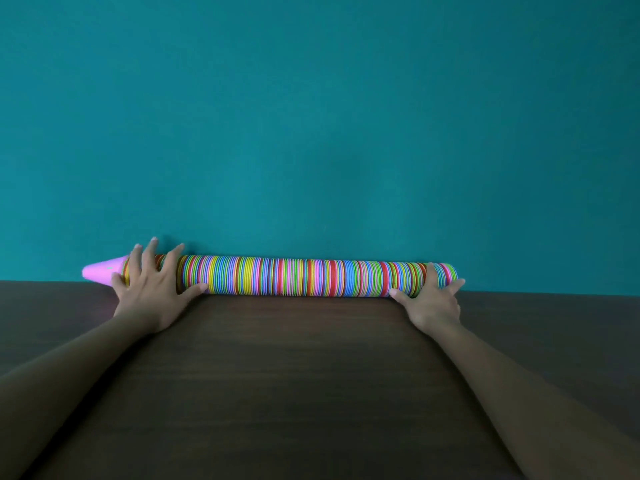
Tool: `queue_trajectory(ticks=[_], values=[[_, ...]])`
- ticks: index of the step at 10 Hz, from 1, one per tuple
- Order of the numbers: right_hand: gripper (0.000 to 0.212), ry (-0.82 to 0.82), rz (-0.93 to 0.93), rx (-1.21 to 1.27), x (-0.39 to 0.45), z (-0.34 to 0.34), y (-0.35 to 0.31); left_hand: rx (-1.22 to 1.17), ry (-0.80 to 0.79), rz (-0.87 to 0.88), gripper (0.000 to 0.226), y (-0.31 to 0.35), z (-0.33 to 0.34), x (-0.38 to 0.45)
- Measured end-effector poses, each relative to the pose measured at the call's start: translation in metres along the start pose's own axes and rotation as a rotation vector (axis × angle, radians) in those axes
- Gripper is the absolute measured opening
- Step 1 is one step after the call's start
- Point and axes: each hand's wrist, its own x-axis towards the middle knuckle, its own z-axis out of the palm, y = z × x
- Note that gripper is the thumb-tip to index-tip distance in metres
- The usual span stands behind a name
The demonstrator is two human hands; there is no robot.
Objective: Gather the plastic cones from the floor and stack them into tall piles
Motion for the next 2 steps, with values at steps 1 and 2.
queue_trajectory(ticks=[1,2], values=[[0.105,0.002,0.018,0.016,0.005,0.002,0.001,-0.013,-0.040,0.011,0.081,-0.002,0.001,0.006],[0.103,0.152,0.020,0.004,-0.007,0.000,-0.007,-0.094,0.132,0.104,0.078,0.010,-0.004,-0.004]])
